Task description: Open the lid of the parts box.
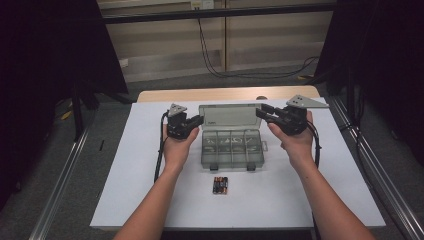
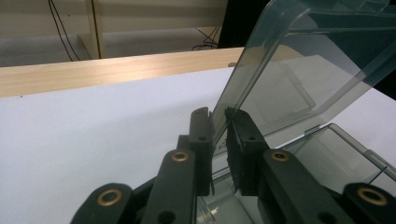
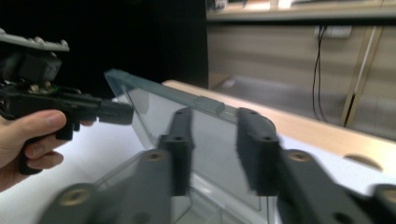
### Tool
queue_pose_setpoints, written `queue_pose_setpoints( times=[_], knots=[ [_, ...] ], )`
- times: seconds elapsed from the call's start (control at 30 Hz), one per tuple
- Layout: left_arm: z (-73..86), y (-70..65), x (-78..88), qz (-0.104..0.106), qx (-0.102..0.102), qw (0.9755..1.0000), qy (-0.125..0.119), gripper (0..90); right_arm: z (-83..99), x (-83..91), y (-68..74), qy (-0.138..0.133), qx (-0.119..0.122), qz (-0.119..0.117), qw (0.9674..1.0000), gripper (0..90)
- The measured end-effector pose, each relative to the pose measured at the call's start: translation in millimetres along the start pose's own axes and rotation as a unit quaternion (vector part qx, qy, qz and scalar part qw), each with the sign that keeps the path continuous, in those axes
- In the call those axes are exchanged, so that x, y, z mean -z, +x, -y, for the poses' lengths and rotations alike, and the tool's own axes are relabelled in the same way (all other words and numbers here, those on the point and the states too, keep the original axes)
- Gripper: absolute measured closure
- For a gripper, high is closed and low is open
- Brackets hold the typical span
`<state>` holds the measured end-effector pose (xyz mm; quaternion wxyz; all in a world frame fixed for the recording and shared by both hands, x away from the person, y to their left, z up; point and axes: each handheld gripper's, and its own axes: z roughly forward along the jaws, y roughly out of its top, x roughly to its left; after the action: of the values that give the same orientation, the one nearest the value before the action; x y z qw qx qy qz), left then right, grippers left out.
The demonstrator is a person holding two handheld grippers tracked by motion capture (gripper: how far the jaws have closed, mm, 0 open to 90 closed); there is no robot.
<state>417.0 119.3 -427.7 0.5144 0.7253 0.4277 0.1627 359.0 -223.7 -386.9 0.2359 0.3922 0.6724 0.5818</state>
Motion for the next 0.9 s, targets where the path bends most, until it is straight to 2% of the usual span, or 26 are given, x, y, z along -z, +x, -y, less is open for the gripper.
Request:
queue_pose_setpoints(
  times=[0.03, 0.07, 0.1, 0.13, 0.2, 0.27, 0.33, 0.43, 0.5, 0.53, 0.73, 0.8, 0.87, 0.9],
  knots=[
    [-0.1, -0.1, 0.1, 0.0, 0.002, 1.0, 0.0, 80.4, -0.1, 1.8, -0.9, -0.008, 0.0, 0.014, 0.9999, 45.4],
    [-0.2, 0.2, -0.1, 0.001, 0.002, 1.0, 0.0, 80.4, -0.4, 2.8, -1.9, -0.01, -0.002, 0.039, 0.9992, 26.7],
    [-0.3, 0.2, -0.1, 0.001, 0.003, 1.0, 0.0, 80.5, -0.8, 2.3, -2.9, -0.006, -0.009, 0.073, 0.9972, 16.3],
    [-0.4, 0.2, -0.1, -0.001, 0.003, 1.0, 0.001, 80.6, -0.3, 1.7, -4.7, -0.002, -0.015, 0.091, 0.9957, 15.8],
    [-0.3, 0.5, -0.6, 0.001, 0.008, 1.0, -0.002, 80.6, 2.8, 0.1, -7.4, -0.002, -0.019, 0.099, 0.995, 16.2],
    [-0.1, 0.6, -0.9, 0.001, 0.012, 0.9999, -0.003, 80.7, 8.0, -3.3, -8.9, 0.01, -0.022, 0.101, 0.9946, 19.0],
    [0.0, 1.2, -1.2, -0.001, 0.012, 0.9999, -0.003, 80.7, 15.1, -8.6, -9.9, 0.025, -0.024, 0.104, 0.994, 26.3],
    [0.3, 2.3, -1.0, 0.004, 0.021, 0.9998, -0.004, 80.5, 26.8, -16.2, -10.5, 0.04, -0.018, 0.096, 0.9944, 41.5],
    [0.5, 3.1, -1.2, 0.008, 0.025, 0.9997, -0.005, 80.1, 33.3, -22.4, -11.3, 0.06, -0.024, 0.11, 0.9919, 54.6],
    [0.5, 3.1, -1.2, 0.008, 0.025, 0.9997, -0.005, 80.0, 36.4, -24.3, -12.4, 0.065, -0.026, 0.116, 0.9909, 58.2],
    [0.9, 3.3, -2.2, 0.007, 0.02, 0.9998, -0.004, 80.2, 42.8, -33.2, -14.4, 0.064, -0.052, 0.127, 0.9884, 77.0],
    [1.1, 3.6, -3.4, 0.005, 0.02, 0.9998, -0.005, 80.6, 42.3, -35.9, -12.7, 0.063, -0.048, 0.129, 0.9885, 82.4],
    [1.3, 4.3, -4.4, 0.004, 0.023, 0.9997, -0.004, 80.8, 42.1, -37.0, -11.7, 0.063, -0.044, 0.131, 0.9884, 83.3],
    [1.4, 4.8, -4.9, 0.001, 0.023, 0.9997, -0.002, 82.9, 42.2, -39.1, -11.2, 0.064, -0.048, 0.143, 0.9865, 85.0]
  ],
)
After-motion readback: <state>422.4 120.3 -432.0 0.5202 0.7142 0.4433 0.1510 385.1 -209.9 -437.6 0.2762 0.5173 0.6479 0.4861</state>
